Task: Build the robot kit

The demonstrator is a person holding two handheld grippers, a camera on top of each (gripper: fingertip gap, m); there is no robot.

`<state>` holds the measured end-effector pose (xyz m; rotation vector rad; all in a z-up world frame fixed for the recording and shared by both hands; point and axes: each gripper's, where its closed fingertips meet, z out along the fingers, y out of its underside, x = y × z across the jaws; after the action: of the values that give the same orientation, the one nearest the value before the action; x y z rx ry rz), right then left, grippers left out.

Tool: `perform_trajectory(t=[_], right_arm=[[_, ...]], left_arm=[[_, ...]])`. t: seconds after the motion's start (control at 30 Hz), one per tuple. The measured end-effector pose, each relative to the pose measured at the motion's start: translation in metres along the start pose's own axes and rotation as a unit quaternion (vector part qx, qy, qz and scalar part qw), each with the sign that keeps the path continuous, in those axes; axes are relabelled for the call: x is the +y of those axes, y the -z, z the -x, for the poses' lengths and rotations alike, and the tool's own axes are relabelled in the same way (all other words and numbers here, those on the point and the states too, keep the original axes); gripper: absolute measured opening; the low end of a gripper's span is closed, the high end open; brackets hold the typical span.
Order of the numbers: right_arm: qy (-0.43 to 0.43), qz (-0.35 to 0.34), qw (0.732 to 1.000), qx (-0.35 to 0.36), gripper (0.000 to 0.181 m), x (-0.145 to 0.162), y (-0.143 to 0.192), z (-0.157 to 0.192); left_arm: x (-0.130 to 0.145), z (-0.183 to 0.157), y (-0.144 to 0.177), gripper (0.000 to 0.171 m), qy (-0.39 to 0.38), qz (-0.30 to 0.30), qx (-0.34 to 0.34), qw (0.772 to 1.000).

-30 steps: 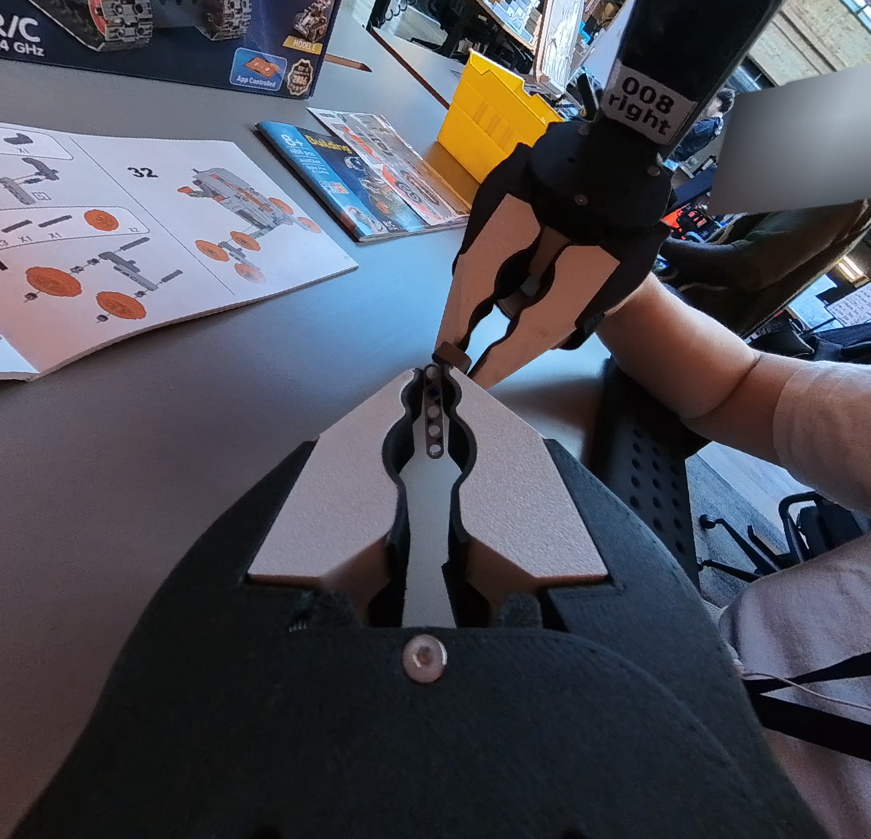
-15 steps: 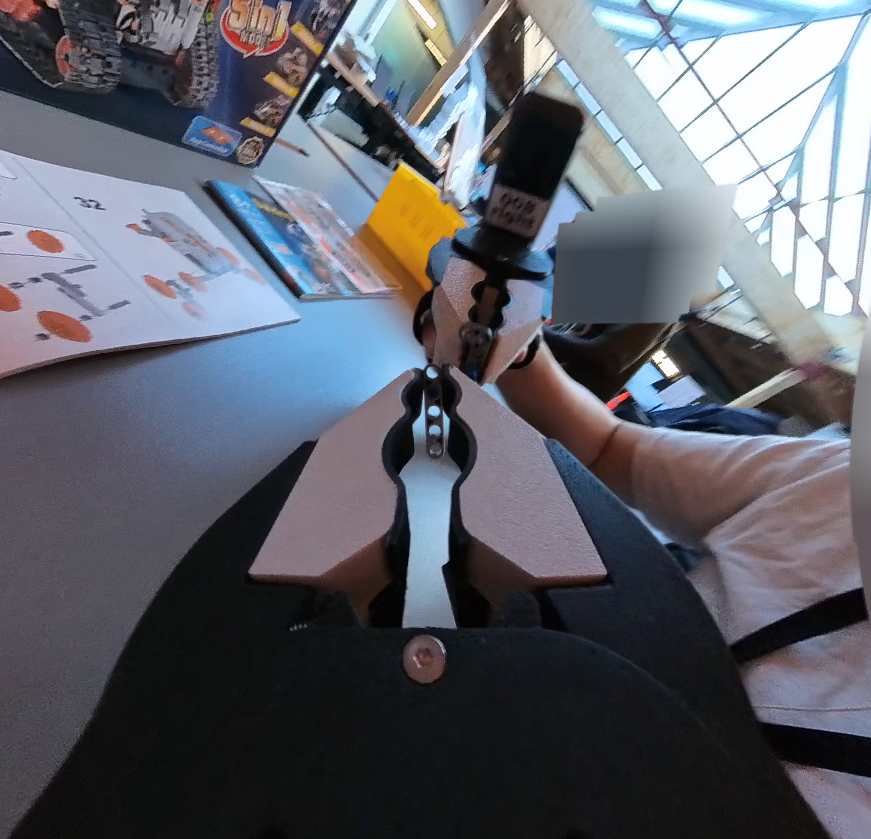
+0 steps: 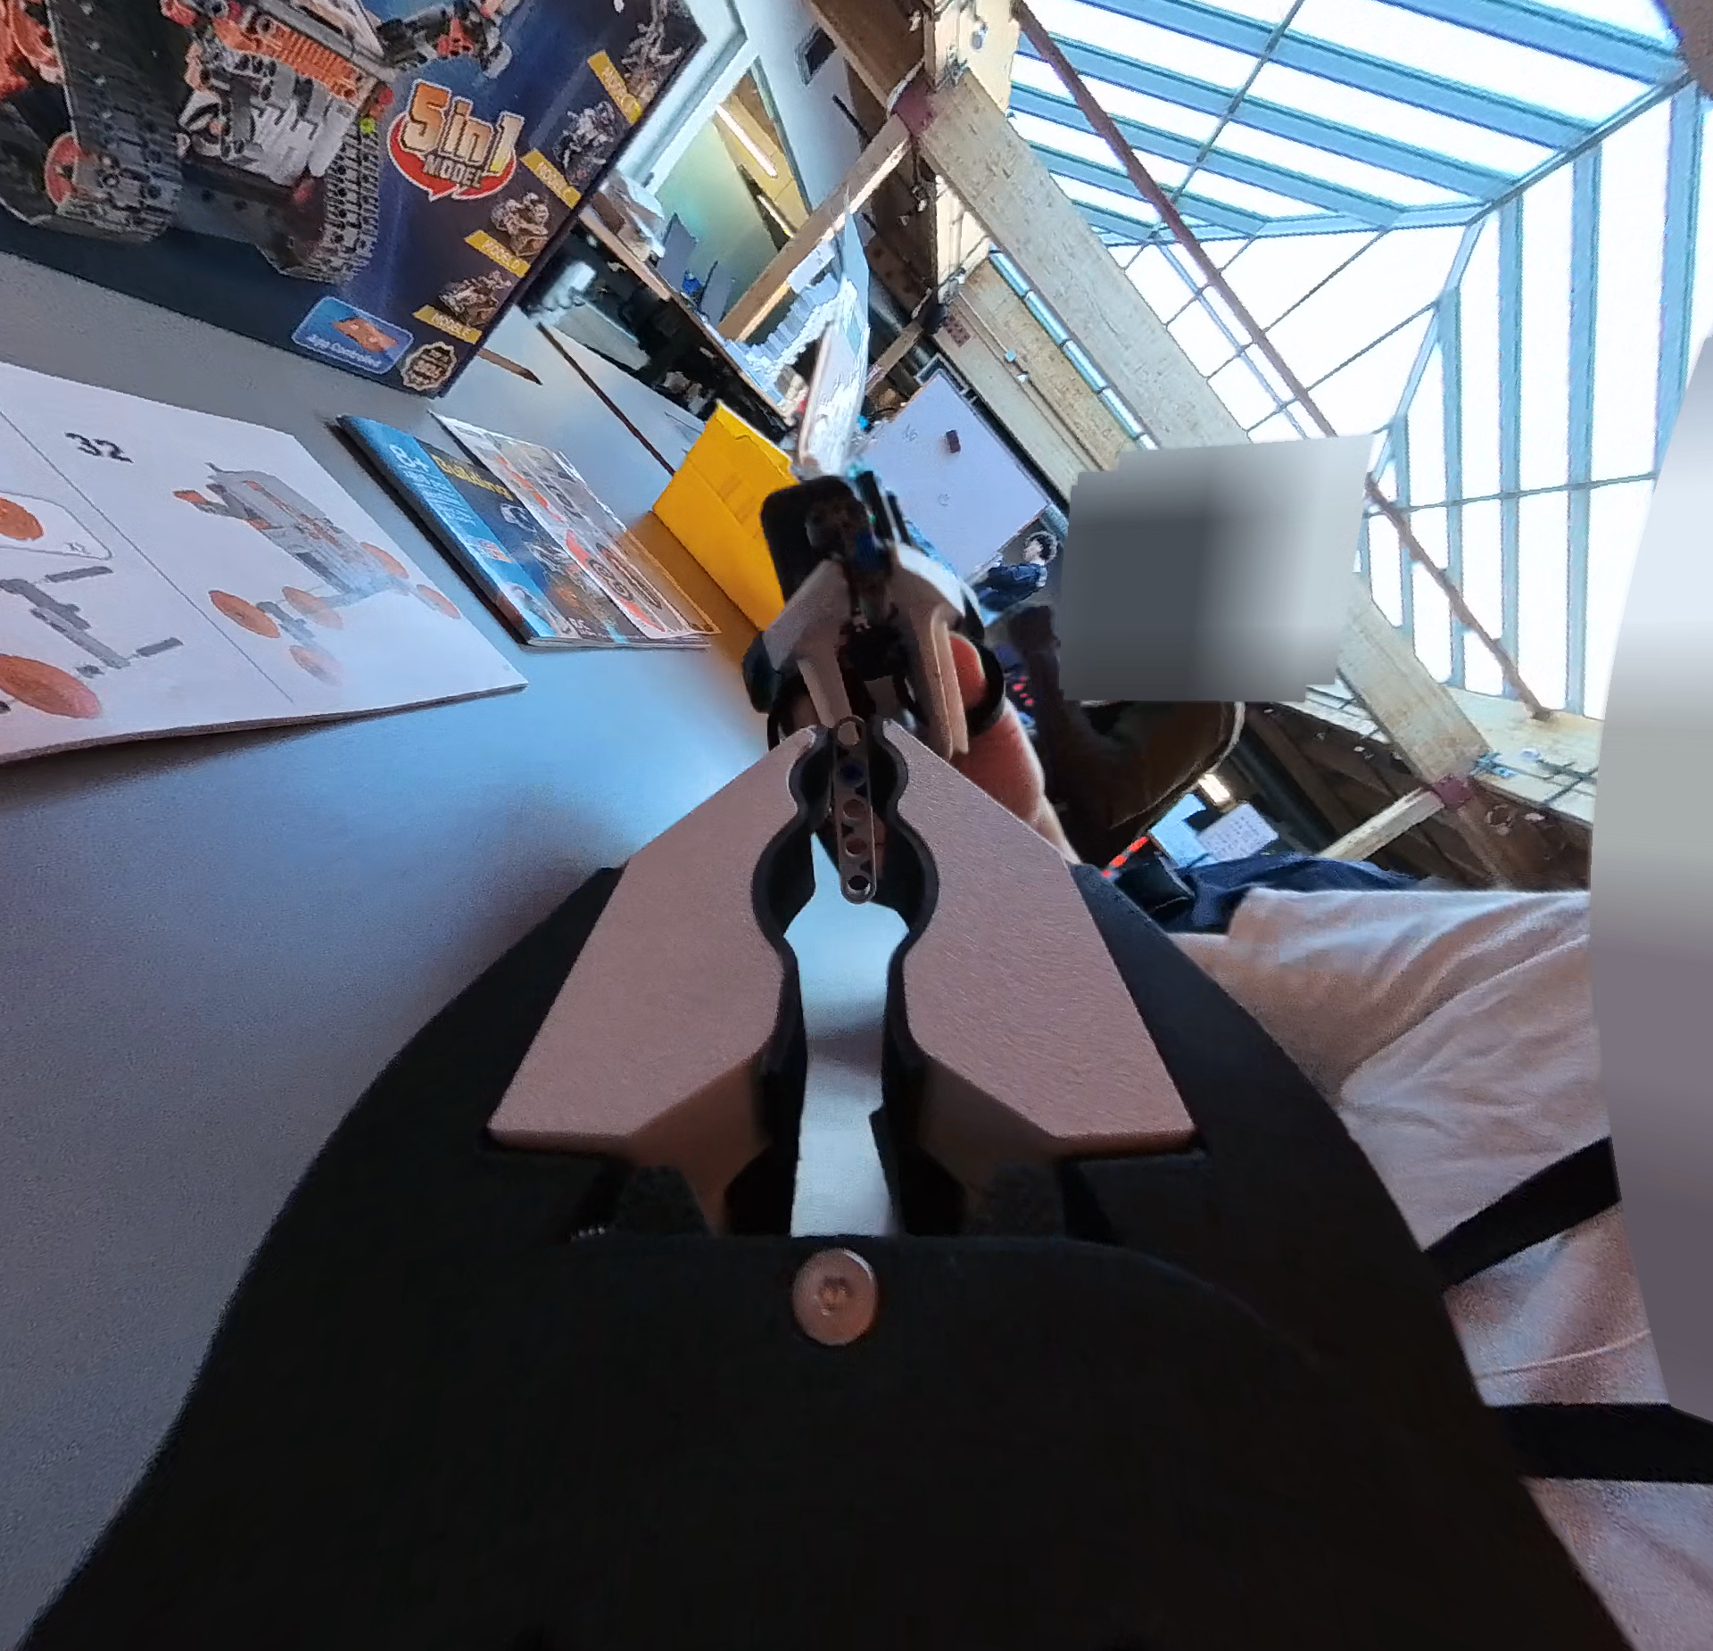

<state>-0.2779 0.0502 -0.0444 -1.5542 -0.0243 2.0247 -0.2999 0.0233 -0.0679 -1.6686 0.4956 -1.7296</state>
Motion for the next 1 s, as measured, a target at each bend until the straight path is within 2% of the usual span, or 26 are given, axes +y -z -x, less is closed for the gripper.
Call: perform_trajectory(t=[0.07, 0.1, 0.23, 0.5, 0.73, 0.9, 1.0], right_arm=[[-0.017, -0.04, 0.999, 0.01, 0.007, -0.011, 0.0, -0.006], [-0.004, -0.038, 0.999, 0.016, 0.007, -0.011, -0.001, -0.007], [0.062, 0.017, 0.998, 0.012, 0.006, 0.003, 0.001, -0.007], [0.105, 0.1, 0.99, 0.003, 0.006, 0.025, -0.002, -0.016], [0.105, 0.089, 0.99, -0.023, 0.006, 0.021, -0.001, -0.006], [0.167, 0.101, 0.981, -0.015, 0.006, 0.027, -0.004, 0.0], [0.171, 0.111, 0.979, -0.015, 0.006, 0.029, -0.004, 0.0]], left_arm=[[0.003, 0.003, -0.001, 0.005, -0.037, 0.009, -0.03, 0.999], [0.004, 0.003, -0.002, 0.005, -0.06, 0.014, -0.041, 0.997], [0.006, 0.0, -0.005, 0.005, -0.104, 0.021, -0.057, 0.993], [0.001, 0.007, 0.0, 0.005, -0.036, 0.006, -0.036, 0.999], [0.001, 0.007, -0.001, 0.005, -0.044, 0.009, -0.032, 0.998], [0.0, 0.005, 0.0, 0.005, -0.035, 0.003, -0.023, 0.999], [0.0, 0.006, 0.0, 0.005, -0.033, 0.005, -0.023, 0.999]])
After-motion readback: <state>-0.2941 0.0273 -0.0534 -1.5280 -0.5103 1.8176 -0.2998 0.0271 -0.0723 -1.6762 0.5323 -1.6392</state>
